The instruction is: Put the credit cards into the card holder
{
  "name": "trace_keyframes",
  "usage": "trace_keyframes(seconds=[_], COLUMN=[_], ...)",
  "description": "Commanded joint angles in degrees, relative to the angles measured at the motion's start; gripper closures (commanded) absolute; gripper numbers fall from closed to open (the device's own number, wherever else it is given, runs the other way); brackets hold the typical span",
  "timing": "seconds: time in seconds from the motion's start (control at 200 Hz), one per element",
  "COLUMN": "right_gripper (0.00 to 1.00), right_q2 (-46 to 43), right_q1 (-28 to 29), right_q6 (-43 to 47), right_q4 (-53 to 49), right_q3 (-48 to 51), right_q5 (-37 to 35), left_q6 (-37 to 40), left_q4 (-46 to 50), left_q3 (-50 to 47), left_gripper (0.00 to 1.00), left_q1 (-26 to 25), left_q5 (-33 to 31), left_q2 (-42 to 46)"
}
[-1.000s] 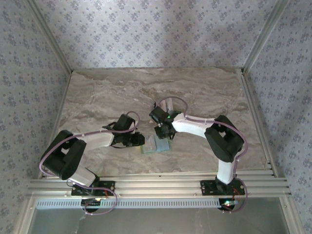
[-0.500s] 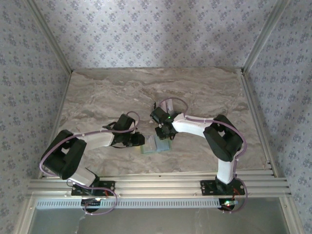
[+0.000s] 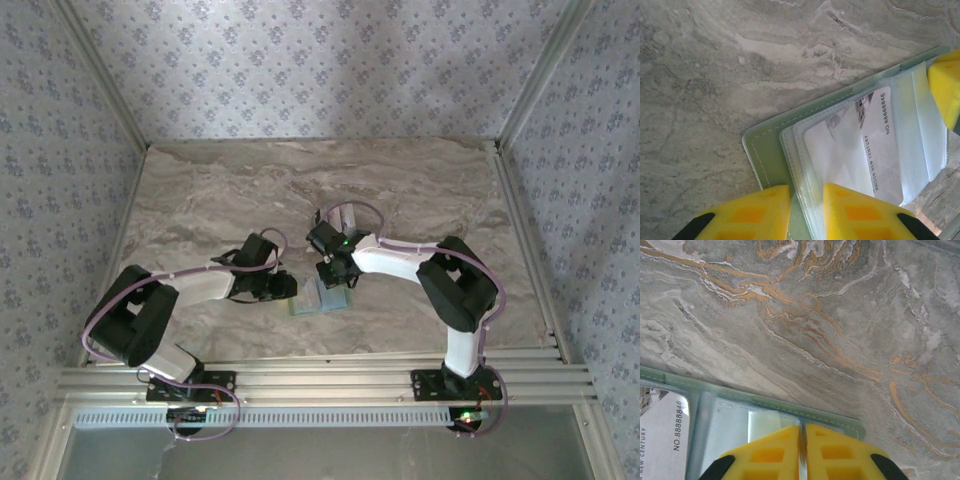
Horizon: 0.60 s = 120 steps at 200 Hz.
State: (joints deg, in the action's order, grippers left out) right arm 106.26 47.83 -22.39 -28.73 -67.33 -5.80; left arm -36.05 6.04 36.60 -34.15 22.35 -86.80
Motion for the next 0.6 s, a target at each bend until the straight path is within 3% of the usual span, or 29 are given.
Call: trace_keyframes(seconds=[0.0,0.29,0.595], right_gripper=[0.91,1.00,1.00], right_q2=[-1.20,-4.18,-4.92], right_q1=[0.72,0.76,-1.74], right_q6=[0.34,1.21,0.75], right_q4=[-1.91,-3.44,0.07], right_q3=[0.19,-1.91,-2.89], right_q5=[-0.77,4.37,13.59], left_q6=[0.98,0.90,0.73], left_q4=[0.37,0.20,0.02], left_q3=[0.84,1.02,0.80], left_gripper=[0.75,0.76,0.76], left_q1=[-0.04,-0.04,-0.06], left_q5=[-0.46,-0.29,-0.20], left_q2=[-1.97,-2.73,-2.70])
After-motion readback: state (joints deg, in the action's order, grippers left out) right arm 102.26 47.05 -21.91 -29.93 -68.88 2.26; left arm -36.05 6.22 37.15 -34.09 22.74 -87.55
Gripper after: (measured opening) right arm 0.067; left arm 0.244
